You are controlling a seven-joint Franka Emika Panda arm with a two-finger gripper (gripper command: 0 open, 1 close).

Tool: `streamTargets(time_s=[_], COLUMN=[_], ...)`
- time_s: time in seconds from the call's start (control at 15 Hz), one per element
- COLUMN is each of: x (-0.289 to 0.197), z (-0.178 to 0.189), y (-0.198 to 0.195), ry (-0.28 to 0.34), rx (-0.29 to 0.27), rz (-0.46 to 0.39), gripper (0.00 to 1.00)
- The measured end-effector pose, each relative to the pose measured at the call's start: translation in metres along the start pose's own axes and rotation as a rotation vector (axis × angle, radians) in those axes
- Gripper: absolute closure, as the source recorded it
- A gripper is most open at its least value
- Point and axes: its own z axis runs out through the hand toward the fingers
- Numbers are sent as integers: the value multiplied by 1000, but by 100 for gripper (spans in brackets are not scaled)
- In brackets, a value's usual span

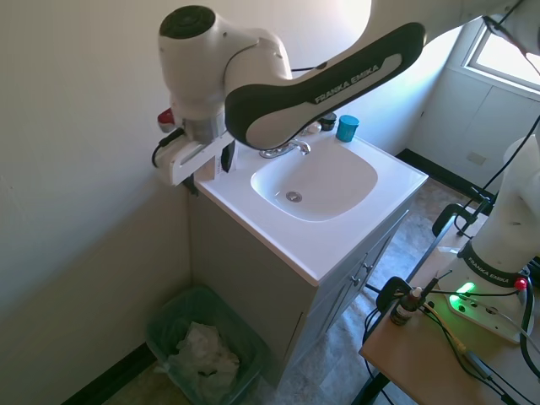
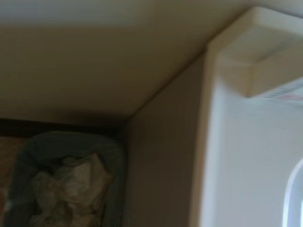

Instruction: Throw the tissue in the trash bin

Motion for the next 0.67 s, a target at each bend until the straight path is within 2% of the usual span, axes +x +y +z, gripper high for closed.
streamTargets(time_s=[0.27, 0.4, 0.67], x=[68, 97, 133], z=[-4, -1, 6], y=[67, 103, 171], ry=[7, -3, -99], rx=[0, 3, 32], rz=[111, 138, 119], gripper=[0, 0, 0])
